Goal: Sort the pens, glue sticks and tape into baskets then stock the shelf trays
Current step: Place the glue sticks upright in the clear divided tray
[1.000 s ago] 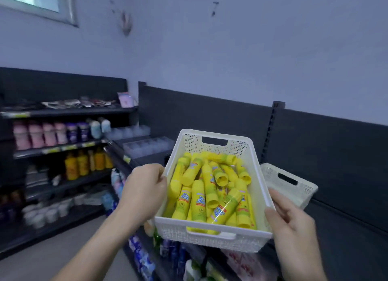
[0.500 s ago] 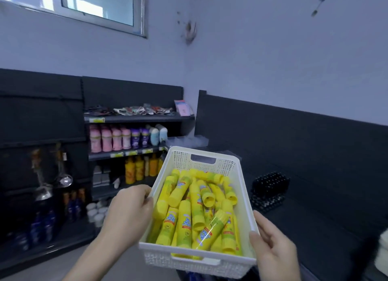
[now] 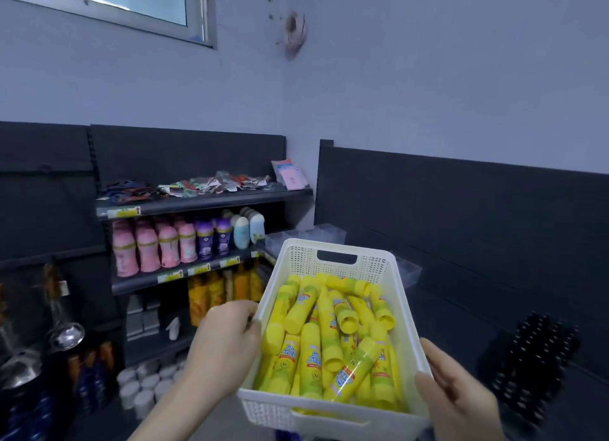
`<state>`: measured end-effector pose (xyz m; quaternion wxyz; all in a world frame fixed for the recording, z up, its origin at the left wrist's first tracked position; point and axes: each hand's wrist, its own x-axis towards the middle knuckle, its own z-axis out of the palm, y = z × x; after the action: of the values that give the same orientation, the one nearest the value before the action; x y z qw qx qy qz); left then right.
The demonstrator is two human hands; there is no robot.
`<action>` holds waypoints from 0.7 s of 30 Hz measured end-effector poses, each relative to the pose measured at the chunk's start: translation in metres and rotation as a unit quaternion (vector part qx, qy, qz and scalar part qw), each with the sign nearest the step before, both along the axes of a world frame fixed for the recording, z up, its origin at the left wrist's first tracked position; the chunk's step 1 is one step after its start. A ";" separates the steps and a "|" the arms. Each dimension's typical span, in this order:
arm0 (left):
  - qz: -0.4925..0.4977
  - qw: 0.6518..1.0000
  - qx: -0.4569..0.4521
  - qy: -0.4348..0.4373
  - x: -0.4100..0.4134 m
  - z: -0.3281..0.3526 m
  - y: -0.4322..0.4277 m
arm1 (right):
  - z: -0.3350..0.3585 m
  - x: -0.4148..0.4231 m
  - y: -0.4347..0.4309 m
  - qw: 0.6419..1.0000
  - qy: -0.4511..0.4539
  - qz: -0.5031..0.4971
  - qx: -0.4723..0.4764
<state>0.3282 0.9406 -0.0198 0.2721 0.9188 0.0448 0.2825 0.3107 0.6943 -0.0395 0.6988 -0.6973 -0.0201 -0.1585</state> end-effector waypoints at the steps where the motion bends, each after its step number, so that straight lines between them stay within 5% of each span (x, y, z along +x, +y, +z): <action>1: -0.013 1.000 -0.003 -0.003 0.021 0.000 0.002 | -0.001 0.015 0.003 1.000 -0.011 -0.007 -0.005; 10: -0.150 0.988 -0.008 0.031 0.185 0.008 -0.003 | 0.003 0.114 0.009 0.990 -0.025 -0.140 -0.004; 21: -0.373 0.918 -0.023 0.131 0.356 -0.047 -0.090 | -0.043 0.189 -0.015 0.923 0.022 -0.383 -0.034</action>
<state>0.6843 0.8506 -0.0664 0.3706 0.8912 -0.2590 0.0365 0.4992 0.6791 -0.0822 0.5613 -0.6783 0.2586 -0.3974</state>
